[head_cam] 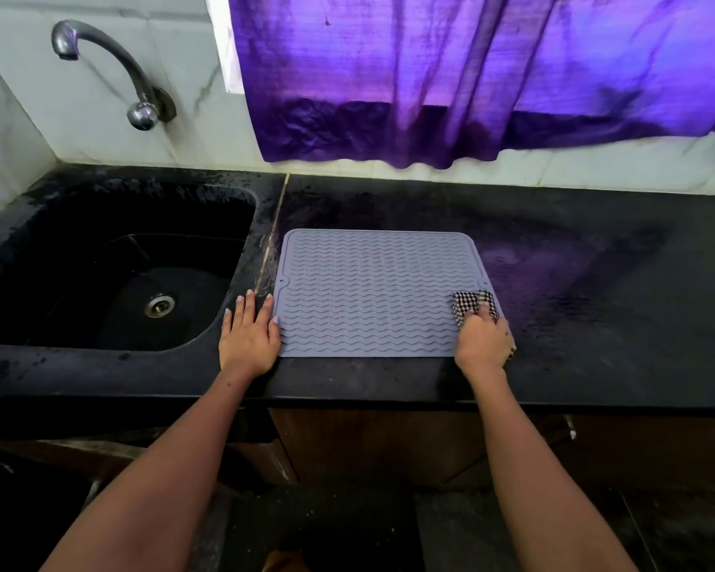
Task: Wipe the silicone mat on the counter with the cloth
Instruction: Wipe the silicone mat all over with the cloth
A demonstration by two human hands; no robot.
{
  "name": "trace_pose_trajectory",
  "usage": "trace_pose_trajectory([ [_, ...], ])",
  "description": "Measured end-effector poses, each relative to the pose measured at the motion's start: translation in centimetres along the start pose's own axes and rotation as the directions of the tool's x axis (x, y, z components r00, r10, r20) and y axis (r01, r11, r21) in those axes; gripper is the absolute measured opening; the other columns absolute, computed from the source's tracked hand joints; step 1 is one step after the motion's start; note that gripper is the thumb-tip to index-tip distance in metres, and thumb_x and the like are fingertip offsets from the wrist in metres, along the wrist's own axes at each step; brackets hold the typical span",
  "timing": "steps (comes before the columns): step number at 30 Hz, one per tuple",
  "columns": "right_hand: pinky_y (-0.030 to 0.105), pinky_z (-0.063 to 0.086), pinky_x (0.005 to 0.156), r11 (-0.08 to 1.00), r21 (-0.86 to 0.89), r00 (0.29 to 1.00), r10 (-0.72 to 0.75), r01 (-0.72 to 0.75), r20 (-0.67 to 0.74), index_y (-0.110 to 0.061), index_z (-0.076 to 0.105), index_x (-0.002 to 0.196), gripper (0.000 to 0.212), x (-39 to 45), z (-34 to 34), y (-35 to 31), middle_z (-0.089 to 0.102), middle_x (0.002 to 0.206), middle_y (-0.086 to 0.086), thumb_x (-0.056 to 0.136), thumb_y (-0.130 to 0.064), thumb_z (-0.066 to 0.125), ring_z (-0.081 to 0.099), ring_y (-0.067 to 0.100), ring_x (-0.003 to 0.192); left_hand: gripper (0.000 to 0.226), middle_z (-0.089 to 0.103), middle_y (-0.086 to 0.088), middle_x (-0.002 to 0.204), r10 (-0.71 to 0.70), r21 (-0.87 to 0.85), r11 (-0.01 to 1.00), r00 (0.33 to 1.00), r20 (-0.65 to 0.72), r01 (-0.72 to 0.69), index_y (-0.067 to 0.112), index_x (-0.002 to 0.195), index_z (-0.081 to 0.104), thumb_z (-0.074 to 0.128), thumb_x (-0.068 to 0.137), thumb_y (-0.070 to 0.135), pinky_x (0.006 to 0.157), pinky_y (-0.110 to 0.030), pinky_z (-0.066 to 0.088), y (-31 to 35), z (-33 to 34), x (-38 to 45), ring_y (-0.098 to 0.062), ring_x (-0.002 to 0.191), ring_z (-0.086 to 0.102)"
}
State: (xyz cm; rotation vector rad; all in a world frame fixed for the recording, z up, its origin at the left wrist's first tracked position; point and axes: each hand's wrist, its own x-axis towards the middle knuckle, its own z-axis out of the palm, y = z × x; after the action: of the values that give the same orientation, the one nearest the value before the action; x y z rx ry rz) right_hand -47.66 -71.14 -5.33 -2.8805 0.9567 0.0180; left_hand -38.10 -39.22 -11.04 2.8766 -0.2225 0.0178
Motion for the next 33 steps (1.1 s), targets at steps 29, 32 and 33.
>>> trace_pose_trajectory([
  [29,0.046,0.034,0.103,0.971,0.072,0.972,0.233,-0.230,-0.034,-0.007,0.055,0.124,0.032,-3.1,0.3,-0.4,0.033,0.147,0.014,0.094,-0.010,0.042,0.036,0.036,0.124,0.051,0.007,-0.008,0.160,0.001,-0.025,1.000,1.000,-0.003,-0.001,0.022,0.150,0.018,0.019,0.101,0.036,0.120,-0.039,-0.001,0.0,-0.2,-0.1,-0.023,0.148,0.001],
  [32,0.046,0.036,0.101,0.963,0.112,0.967,0.250,-0.244,-0.043,-0.005,0.060,0.118,0.028,-2.6,-0.1,-0.8,0.039,0.143,0.015,0.093,-0.009,0.047,0.039,0.038,0.121,0.051,0.008,-0.009,0.160,0.000,-0.029,1.000,1.000,-0.007,0.000,0.022,0.150,0.019,0.019,0.101,0.035,0.120,-0.040,-0.001,0.0,-0.2,-0.2,-0.023,0.148,0.001],
  [33,0.045,0.037,0.101,0.964,0.121,0.969,0.243,-0.235,-0.053,-0.005,0.060,0.117,0.027,-2.6,-0.1,-1.2,0.040,0.143,0.015,0.092,-0.009,0.048,0.040,0.038,0.121,0.051,0.008,-0.009,0.160,0.001,-0.030,1.000,1.000,-0.009,-0.002,0.022,0.150,0.019,0.019,0.101,0.035,0.120,-0.040,-0.001,0.0,-0.2,-0.2,-0.023,0.148,0.001],
])
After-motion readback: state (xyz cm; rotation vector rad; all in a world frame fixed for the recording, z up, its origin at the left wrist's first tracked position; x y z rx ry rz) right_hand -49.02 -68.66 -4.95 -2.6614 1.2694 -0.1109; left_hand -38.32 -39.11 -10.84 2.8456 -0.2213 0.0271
